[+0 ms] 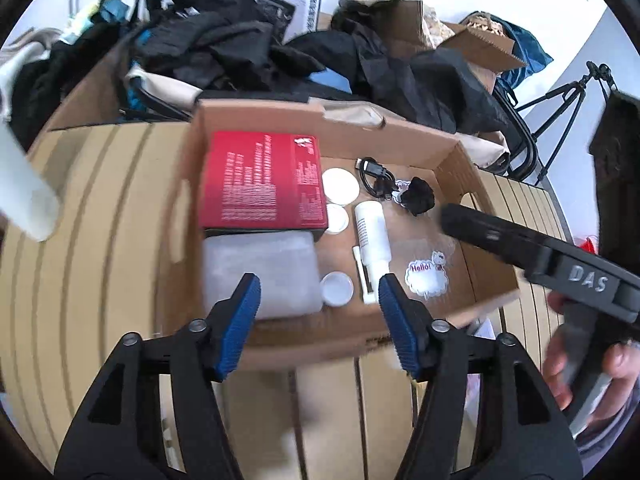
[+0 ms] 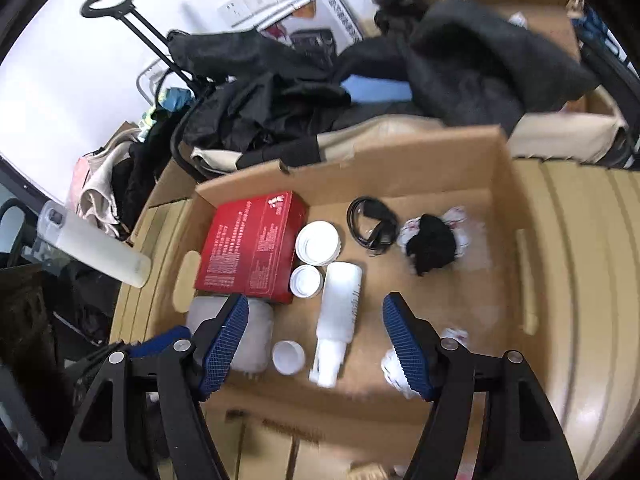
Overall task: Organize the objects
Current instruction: 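Lower the lid and spray bottle into the tray and open both grippers, then withdraw both grippers from the tray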
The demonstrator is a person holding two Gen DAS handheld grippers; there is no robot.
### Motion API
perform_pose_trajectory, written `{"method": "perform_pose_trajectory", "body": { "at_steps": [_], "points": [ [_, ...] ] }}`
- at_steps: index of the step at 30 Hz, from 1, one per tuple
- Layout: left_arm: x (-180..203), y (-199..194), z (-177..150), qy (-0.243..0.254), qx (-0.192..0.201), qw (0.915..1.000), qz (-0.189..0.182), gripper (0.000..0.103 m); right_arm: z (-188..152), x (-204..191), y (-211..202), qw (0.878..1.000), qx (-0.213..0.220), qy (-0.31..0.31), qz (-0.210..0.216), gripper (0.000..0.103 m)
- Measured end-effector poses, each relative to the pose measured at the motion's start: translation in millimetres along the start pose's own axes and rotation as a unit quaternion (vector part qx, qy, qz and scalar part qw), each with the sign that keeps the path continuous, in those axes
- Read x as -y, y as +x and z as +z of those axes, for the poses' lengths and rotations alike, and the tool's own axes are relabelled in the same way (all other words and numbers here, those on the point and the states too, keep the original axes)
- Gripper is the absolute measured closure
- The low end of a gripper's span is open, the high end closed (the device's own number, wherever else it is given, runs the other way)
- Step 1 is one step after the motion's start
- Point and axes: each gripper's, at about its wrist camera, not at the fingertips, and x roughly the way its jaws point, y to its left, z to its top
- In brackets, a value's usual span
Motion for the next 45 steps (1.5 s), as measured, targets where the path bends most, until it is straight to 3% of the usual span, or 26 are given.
{"method": "perform_pose_trajectory", "body": {
  "at_steps": [3,5,8,10,16,22,27,32,34,37,40,45],
  "points": [
    [-0.4,-31.3,-7.5,0.004,0.018,0.9992,0.035,0.016,-10.6,-4.7,-36.7,0.999,-0.003,-0.021,-0.024,0.029],
    [-0.6,-54.6,-12.5,-0.002,0.026,0.9977,0.063,0.016,-21.8,-7.0,-64.6,0.998,-0.004,-0.041,-0.045,0.029],
    [2.1,-82.9,-19.9,-0.017,0.025,0.9969,0.072,0.014,-36.5,-8.3,-99.4,0.995,-0.006,-0.049,-0.083,0.029],
    [8.6,-104.5,-27.9,-0.013,0.03,0.9965,0.077,0.0,-47.4,-9.9,-122.7,0.994,-0.011,-0.056,-0.092,0.024],
    [40.2,-157.6,-60.7,0.035,0.053,0.9935,0.095,0.0,-82.0,-20.5,-188.7,0.991,0.011,-0.078,-0.111,0.021],
    [54.8,-179.2,-114.2,0.041,0.069,0.9888,0.126,0.0,-126.6,-27.7,-230.6,0.989,0.03,-0.089,-0.112,0.021],
    [55.6,-214.8,-205.6,0.026,0.126,0.9828,0.133,0.0,-210.4,-35.2,-272.0,0.988,0.077,-0.106,-0.077,0.021],
    [60.6,-235.6,-301.3,0.033,0.133,0.9789,0.151,0.0,-310.4,-37.2,-287.1,0.983,0.096,-0.101,-0.118,0.021],
    [66.6,-242.6,-339.0,0.046,0.151,0.9729,0.169,0.0,-350.5,-36.2,-284.8,0.986,0.09,-0.094,-0.103,0.021],
    [72.0,-242.0,-356.7,0.065,0.151,0.971,0.174,0.0,-379.2,-32.5,-269.6,0.992,0.055,-0.083,-0.073,0.021],
    [75.2,-237.6,-351.9,0.075,0.14,0.9685,0.192,0.0,-385.3,-41.0,-259.5,0.988,0.044,-0.107,-0.1,0.021],
    [75.7,-243.7,-350.9,0.06,0.149,0.9767,0.143,0.0,-385.1,-39.4,-268.1,0.989,0.061,-0.104,-0.081,0.021]
  ]
}}
